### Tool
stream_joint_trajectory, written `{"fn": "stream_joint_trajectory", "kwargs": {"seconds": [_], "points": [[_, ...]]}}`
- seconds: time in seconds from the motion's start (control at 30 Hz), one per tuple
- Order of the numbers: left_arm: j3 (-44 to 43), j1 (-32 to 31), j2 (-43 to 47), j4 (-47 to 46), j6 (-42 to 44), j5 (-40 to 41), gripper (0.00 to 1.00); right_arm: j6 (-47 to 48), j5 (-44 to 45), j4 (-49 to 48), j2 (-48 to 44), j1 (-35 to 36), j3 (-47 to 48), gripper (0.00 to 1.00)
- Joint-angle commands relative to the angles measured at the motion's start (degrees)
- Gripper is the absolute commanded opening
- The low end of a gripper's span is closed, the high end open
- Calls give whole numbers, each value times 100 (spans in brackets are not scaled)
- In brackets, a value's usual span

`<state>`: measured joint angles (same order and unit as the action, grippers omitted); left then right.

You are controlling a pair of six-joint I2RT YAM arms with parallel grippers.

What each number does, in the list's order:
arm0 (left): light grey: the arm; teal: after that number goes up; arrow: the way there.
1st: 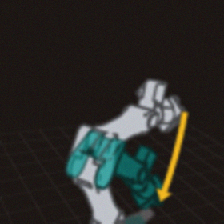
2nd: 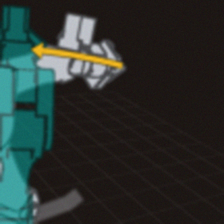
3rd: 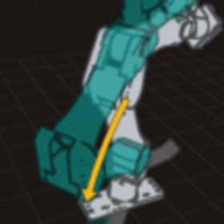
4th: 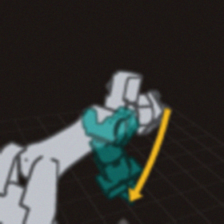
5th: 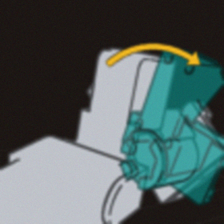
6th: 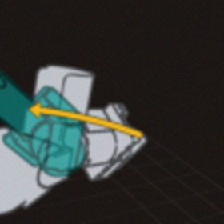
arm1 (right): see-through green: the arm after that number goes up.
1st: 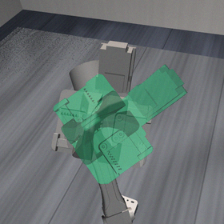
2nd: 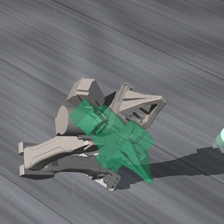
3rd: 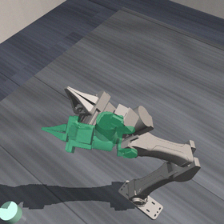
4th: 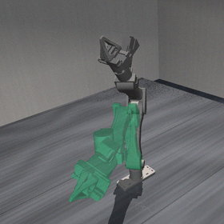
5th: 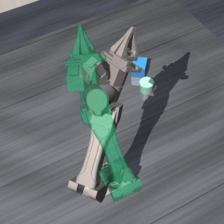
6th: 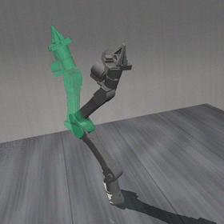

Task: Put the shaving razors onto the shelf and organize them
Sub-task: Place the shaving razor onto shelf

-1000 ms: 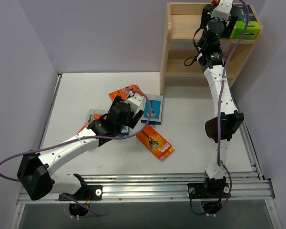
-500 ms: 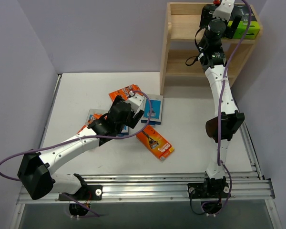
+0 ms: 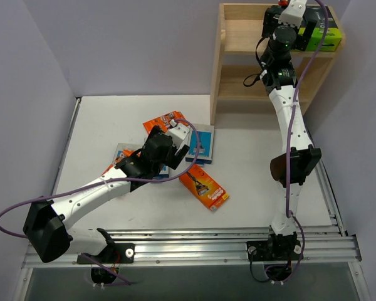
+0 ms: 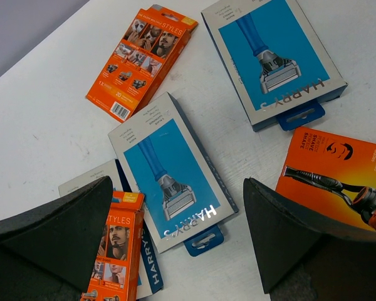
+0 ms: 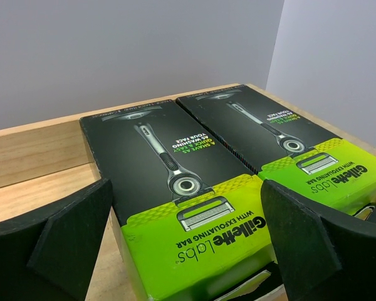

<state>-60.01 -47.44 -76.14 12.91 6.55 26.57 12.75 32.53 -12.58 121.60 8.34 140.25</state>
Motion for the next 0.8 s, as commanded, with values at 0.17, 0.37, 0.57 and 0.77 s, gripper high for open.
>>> {"fn": "stream_joint_trajectory", "kwargs": {"seconds": [0.17,0.37,0.57,0.77], "points": [[-292,33,64,1,-48,-46,94,201,7,1,-224,150,-252,100],[-266,51,169,-25,-13,-11,94,254,-194,-201,-347,229,-383,100],[-275,68,205,-16,-22,-46,94,342,-318,-482,-506,300,-682,100],[-275,68,231,-7,-22,-64,94,456,-344,-667,-576,379,-806,100]]}}
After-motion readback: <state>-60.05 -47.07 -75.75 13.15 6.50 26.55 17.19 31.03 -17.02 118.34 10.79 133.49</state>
